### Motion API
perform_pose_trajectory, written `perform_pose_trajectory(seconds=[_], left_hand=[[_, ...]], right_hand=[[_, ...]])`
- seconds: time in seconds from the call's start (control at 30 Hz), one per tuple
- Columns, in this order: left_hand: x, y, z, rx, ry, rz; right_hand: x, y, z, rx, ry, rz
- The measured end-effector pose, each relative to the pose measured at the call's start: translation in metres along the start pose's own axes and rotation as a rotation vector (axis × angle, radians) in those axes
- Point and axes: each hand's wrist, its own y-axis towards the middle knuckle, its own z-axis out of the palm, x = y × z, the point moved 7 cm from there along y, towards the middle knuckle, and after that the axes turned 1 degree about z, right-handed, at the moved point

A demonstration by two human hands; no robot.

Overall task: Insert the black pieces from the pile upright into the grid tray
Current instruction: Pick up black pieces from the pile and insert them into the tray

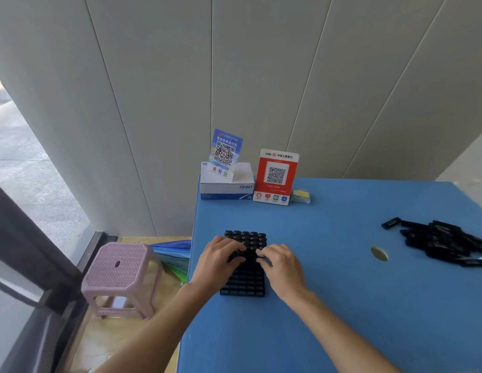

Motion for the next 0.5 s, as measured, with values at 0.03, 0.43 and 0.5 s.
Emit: perform_pose_trajectory(seconds=[0.03, 0.43, 0.5], left_hand=[[0.000, 0.000, 0.000, 0.001, 0.000, 0.006], [-0.004, 0.005, 0.006, -0.001, -0.010, 0.032], [-0.008, 0.007, 0.008, -0.007, 0.000, 0.048]], right_hand=[[0.002, 0.000, 0.001, 0.000, -0.002, -0.015], [0.004, -0.005, -0.005, 0.015, 0.004, -0.044], [-0.002, -0.006, -0.009, 0.002, 0.032, -0.019]])
